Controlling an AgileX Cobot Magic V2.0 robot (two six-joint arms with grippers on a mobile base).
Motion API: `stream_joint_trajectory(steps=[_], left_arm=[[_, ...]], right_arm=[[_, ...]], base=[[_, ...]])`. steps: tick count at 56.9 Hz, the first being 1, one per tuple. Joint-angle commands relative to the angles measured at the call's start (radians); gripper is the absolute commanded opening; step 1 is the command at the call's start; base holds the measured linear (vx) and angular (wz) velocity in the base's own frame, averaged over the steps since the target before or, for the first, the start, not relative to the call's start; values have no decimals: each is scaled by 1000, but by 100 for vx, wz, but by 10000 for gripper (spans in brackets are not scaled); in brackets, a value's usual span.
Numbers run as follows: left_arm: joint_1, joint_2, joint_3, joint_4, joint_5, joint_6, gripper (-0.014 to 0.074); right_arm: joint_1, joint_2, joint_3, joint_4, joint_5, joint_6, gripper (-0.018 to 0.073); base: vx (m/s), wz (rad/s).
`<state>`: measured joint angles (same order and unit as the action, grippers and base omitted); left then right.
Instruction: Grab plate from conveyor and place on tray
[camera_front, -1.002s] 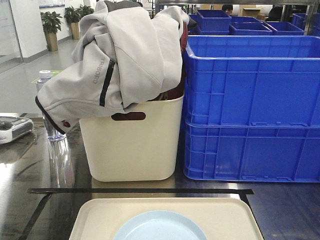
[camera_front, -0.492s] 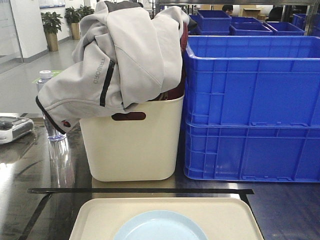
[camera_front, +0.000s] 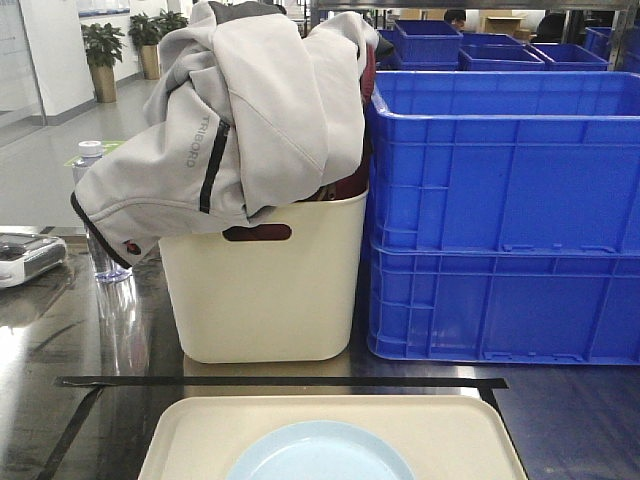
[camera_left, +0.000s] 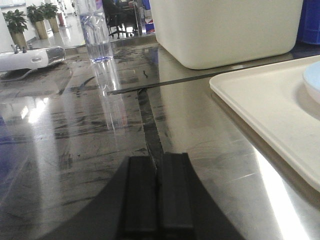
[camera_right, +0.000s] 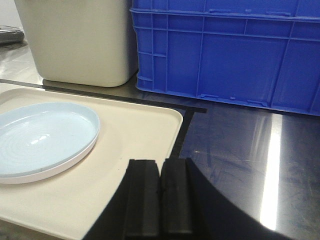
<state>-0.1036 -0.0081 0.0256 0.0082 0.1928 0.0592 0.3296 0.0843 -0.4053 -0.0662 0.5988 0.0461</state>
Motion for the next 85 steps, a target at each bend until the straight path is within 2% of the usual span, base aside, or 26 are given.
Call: stream_joint_trajectory(steps=[1, 31, 37, 41, 45, 48, 53, 58, 62, 85], left_arm=[[2, -18, 26, 3, -81, -11, 3], [2, -18, 26, 3, -81, -11, 3], [2, -18, 26, 3, -81, -11, 3], [2, -18, 26, 3, -81, -11, 3], [2, -18, 26, 3, -81, -11, 3], [2, -18, 26, 3, -81, -11, 3], [2, -18, 26, 3, -81, -11, 3], [2, -18, 26, 3, -81, -11, 3], [2, -18, 26, 3, -81, -11, 3], [2, -18, 26, 3, -81, -11, 3]], right_arm=[[-1, 14, -26, -11, -86, -5, -9], [-1, 14, -26, -11, -86, -5, -9], [-7, 14, -23, -53, -87, -25, -9], [-41, 11, 22, -67, -109, -21, -9], [-125, -5, 109, -64, -197, -21, -9], [-207, -28, 216, -50, -303, -12, -9], [-301, -74, 341, -18, -456, 0, -9], [-350, -110, 454, -9, -599, 0, -9], [-353, -107, 445, -27, -546, -13, -9], [-349, -108, 451, -37, -528, -15, -9]], base=[[0, 0], [0, 0], [0, 0], [0, 0], [0, 0], [0, 0], [0, 0], [0, 0], [0, 0], [0, 0]])
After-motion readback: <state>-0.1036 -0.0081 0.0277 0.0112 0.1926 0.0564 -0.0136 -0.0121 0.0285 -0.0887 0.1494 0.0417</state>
